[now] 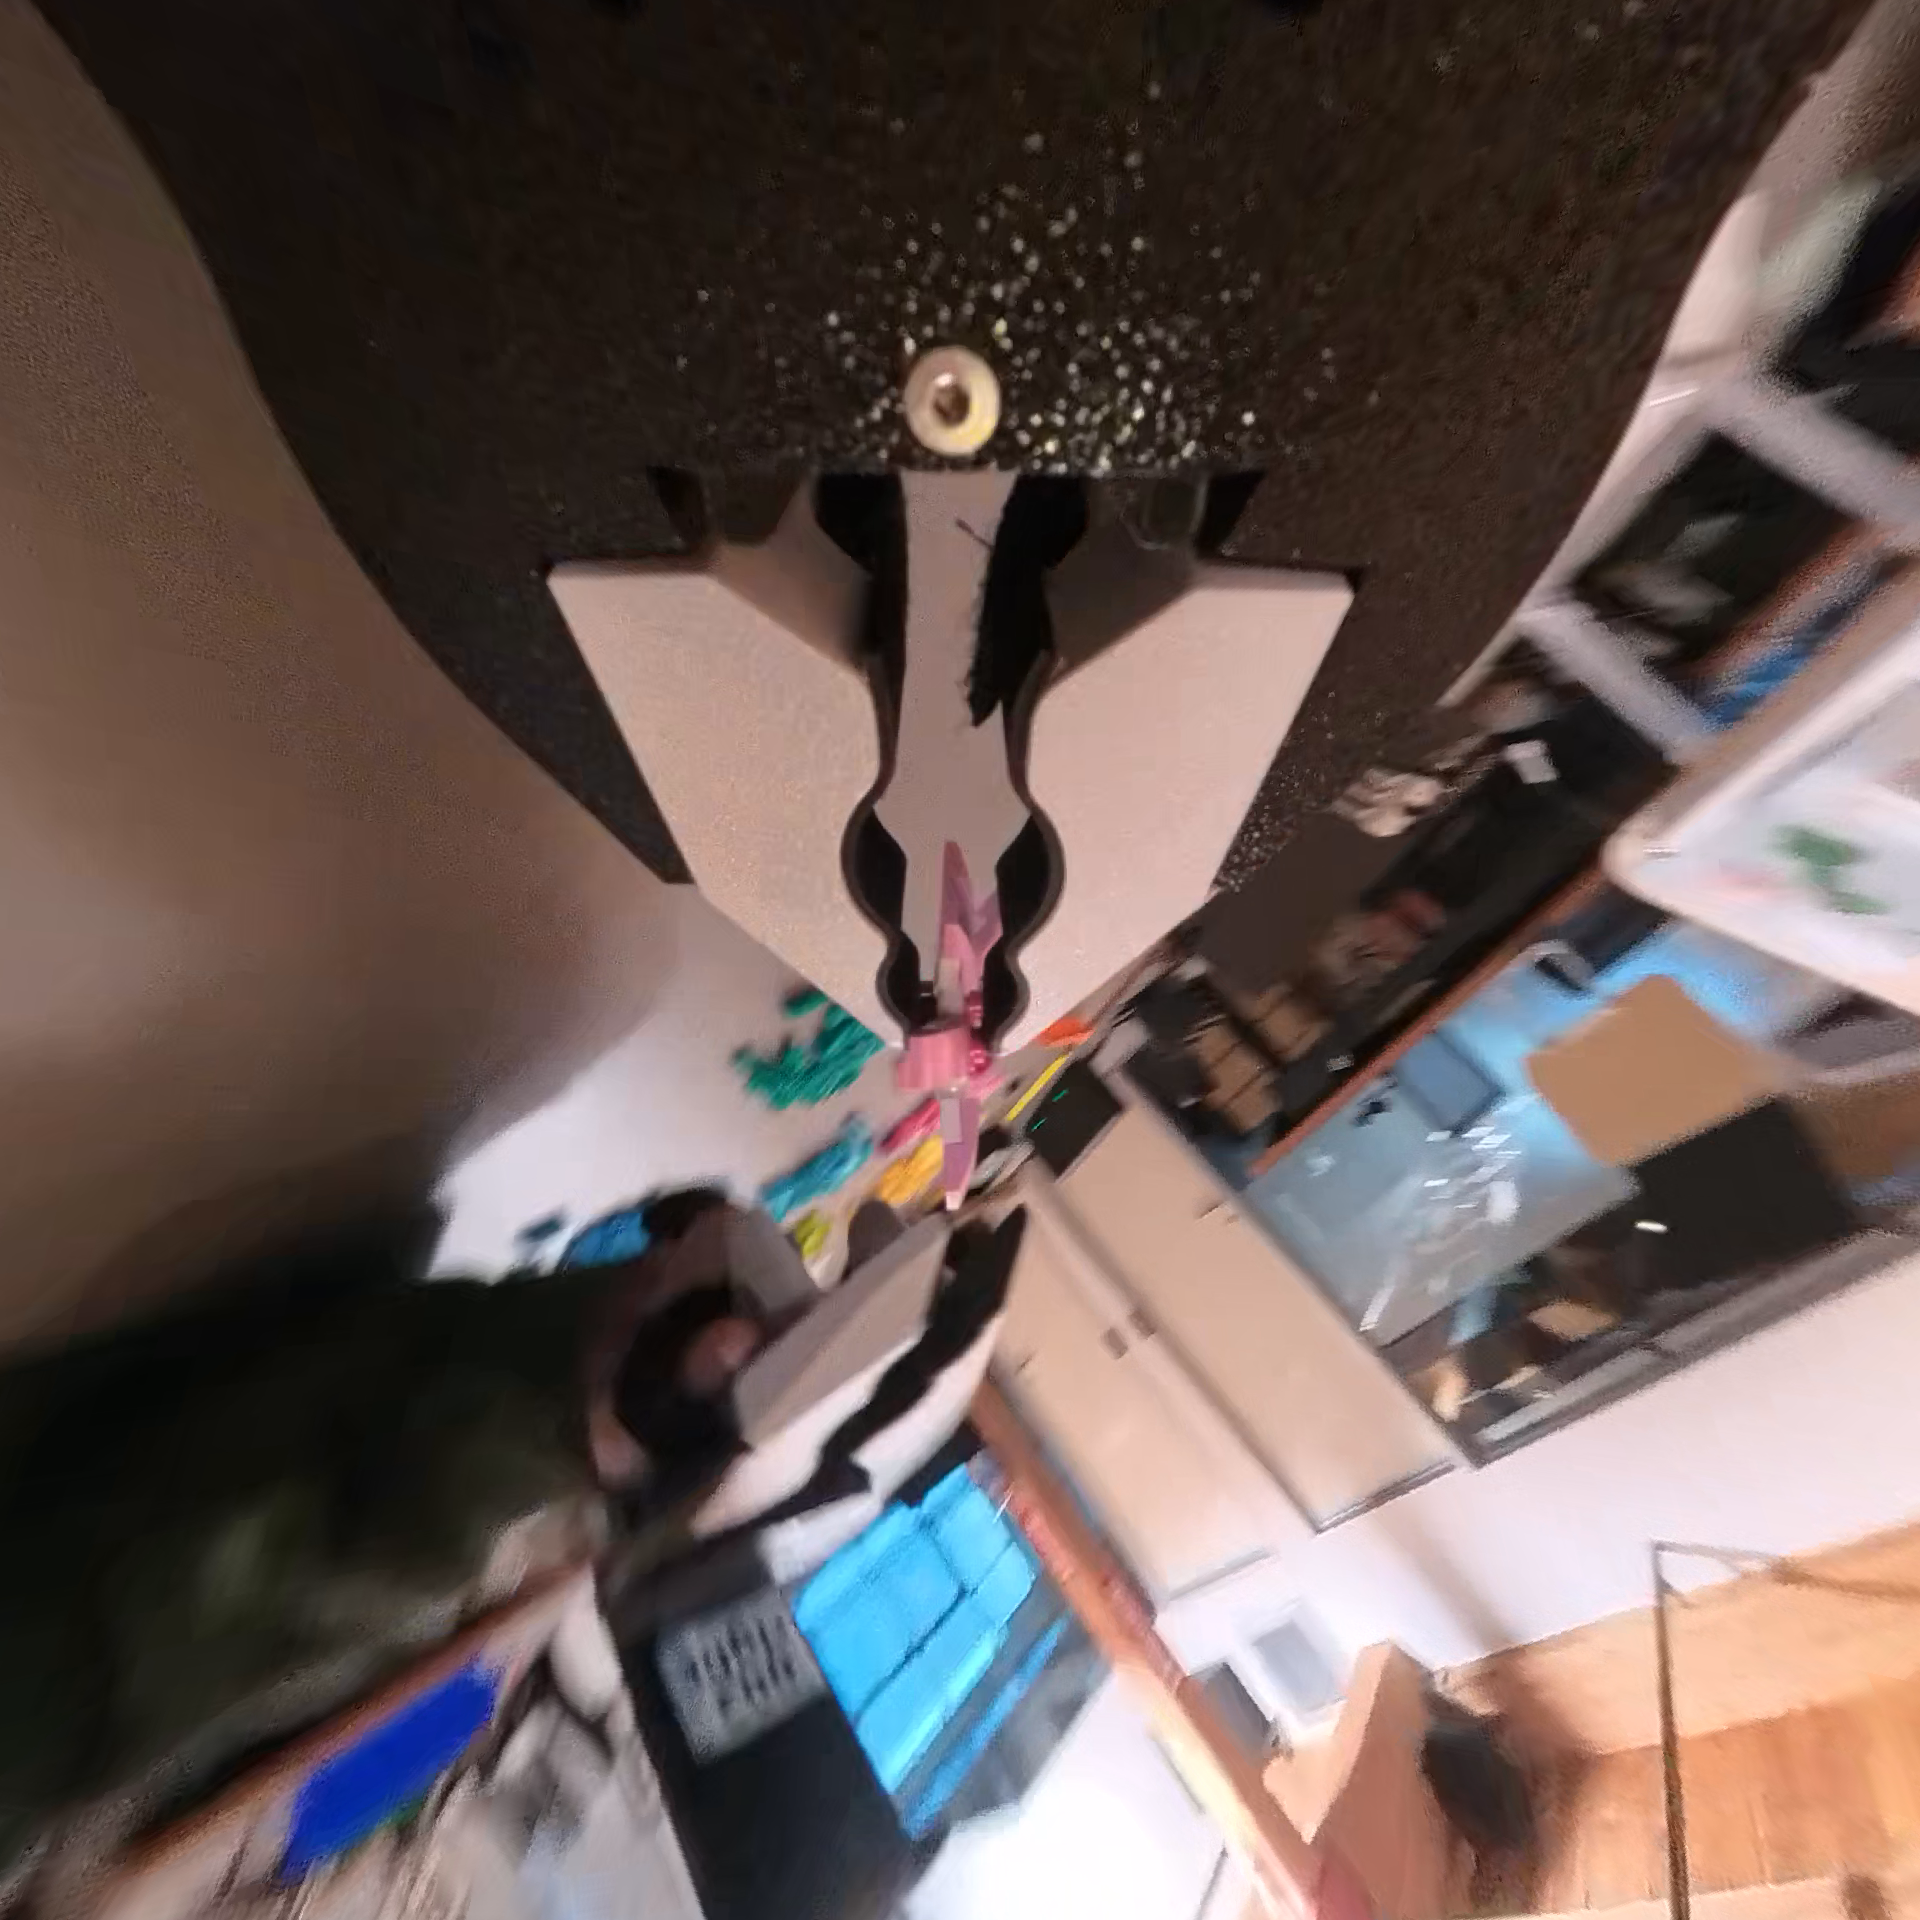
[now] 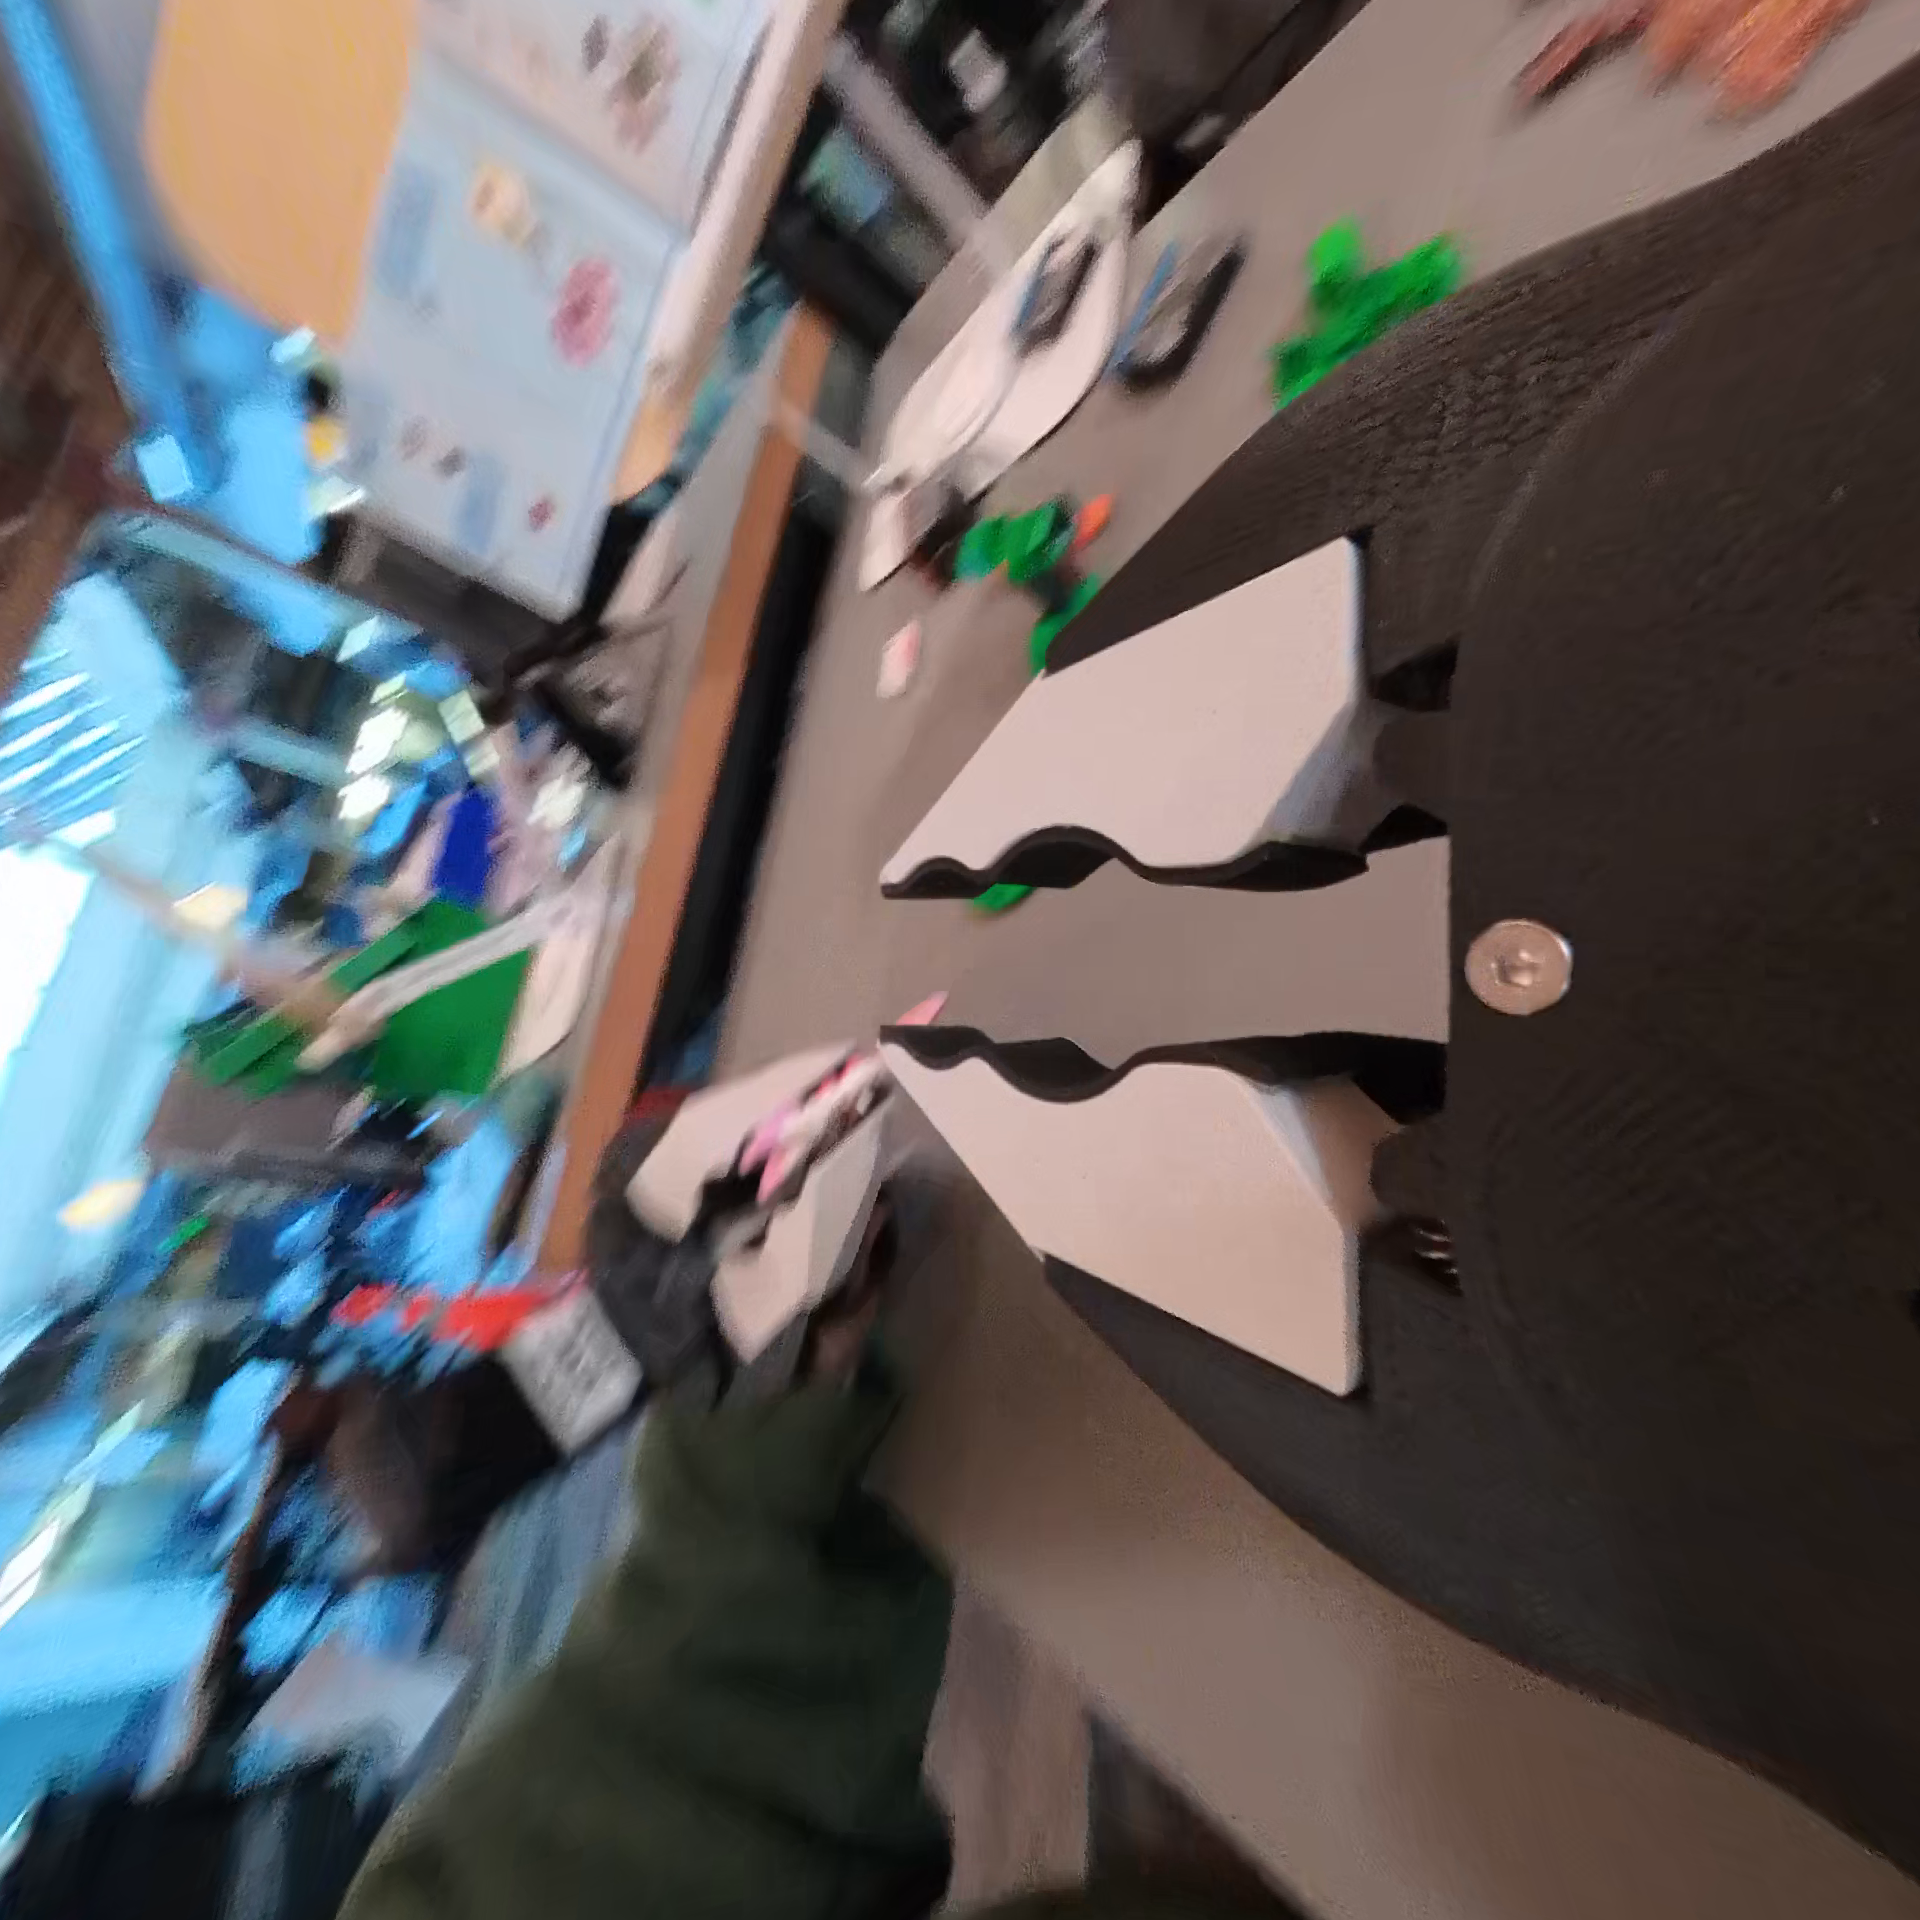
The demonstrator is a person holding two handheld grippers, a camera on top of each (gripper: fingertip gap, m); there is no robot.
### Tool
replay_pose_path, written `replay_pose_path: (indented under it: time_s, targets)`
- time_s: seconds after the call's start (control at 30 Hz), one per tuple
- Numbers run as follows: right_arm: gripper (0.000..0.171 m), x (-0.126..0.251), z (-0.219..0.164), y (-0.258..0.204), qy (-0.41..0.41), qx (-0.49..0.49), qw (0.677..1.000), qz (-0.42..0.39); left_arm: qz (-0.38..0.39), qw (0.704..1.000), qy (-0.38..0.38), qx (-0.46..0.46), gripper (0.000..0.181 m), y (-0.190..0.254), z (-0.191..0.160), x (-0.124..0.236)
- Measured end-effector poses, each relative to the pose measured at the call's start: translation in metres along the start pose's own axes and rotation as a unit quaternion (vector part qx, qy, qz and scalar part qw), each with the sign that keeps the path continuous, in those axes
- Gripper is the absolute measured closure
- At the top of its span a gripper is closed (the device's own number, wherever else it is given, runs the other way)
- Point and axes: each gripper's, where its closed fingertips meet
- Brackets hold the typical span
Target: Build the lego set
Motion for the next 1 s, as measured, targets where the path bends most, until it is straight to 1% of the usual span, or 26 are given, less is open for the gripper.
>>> replay_pose_path:
  time_s: [0.07, 0.17, 0.27, 0.37, 0.43, 0.53, 0.67, 0.7, 0.83, 0.9, 1.0]
  targets:
    - [0.149, 0.002, -0.029, 0.033, -0.103, -0.002, 0.993, -0.052, -0.003, 0.994, -0.051, -0.092, 0.173, 0.004, -0.011, -0.002]
    - [0.151, -0.013, -0.064, 0.057, -0.218, -0.029, 0.974, -0.047, -0.032, 0.975, -0.092, -0.202, 0.173, 0.019, -0.021, -0.007]
    - [0.153, -0.034, -0.094, 0.077, -0.284, -0.075, 0.955, -0.038, -0.063, 0.963, -0.103, -0.241, 0.173, 0.031, -0.026, -0.009]
    - [0.153, -0.040, -0.126, 0.094, -0.345, -0.103, 0.932, -0.044, -0.064, 0.966, -0.103, -0.230, 0.173, 0.032, -0.026, -0.008]
    - [0.152, -0.045, -0.138, 0.102, -0.352, -0.124, 0.926, -0.049, -0.062, 0.969, -0.104, -0.217, 0.173, 0.030, -0.027, -0.007]
    - [0.153, -0.044, -0.151, 0.122, -0.372, -0.089, 0.923, -0.052, -0.063, 0.970, -0.102, -0.212, 0.173, 0.031, -0.027, -0.006]
    - [0.149, -0.043, -0.162, 0.127, -0.384, -0.040, 0.922, 0.022, -0.073, 0.967, -0.099, -0.223, 0.173, 0.036, -0.026, -0.007]
    - [0.150, -0.044, -0.162, 0.126, -0.376, -0.035, 0.925, 0.041, -0.074, 0.967, -0.097, -0.224, 0.173, 0.036, -0.025, -0.008]
    - [0.151, -0.049, -0.165, 0.126, -0.356, -0.049, 0.929, 0.086, -0.077, 0.968, -0.095, -0.220, 0.173, 0.038, -0.025, -0.008]
    - [0.155, -0.049, -0.169, 0.128, -0.359, -0.046, 0.927, 0.098, -0.078, 0.969, -0.095, -0.216, 0.173, 0.038, -0.026, -0.008]
    - [0.154, -0.051, -0.173, 0.125, -0.356, -0.054, 0.925, 0.124, -0.078, 0.969, -0.098, -0.212, 0.173, 0.037, -0.027, -0.008]
Point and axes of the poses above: each gripper's, where its closed fingertips meet, x back along the fingers, z out of its top, y = z × x across the jaws, and after that the axes turned 13 degrees about y, right-handed
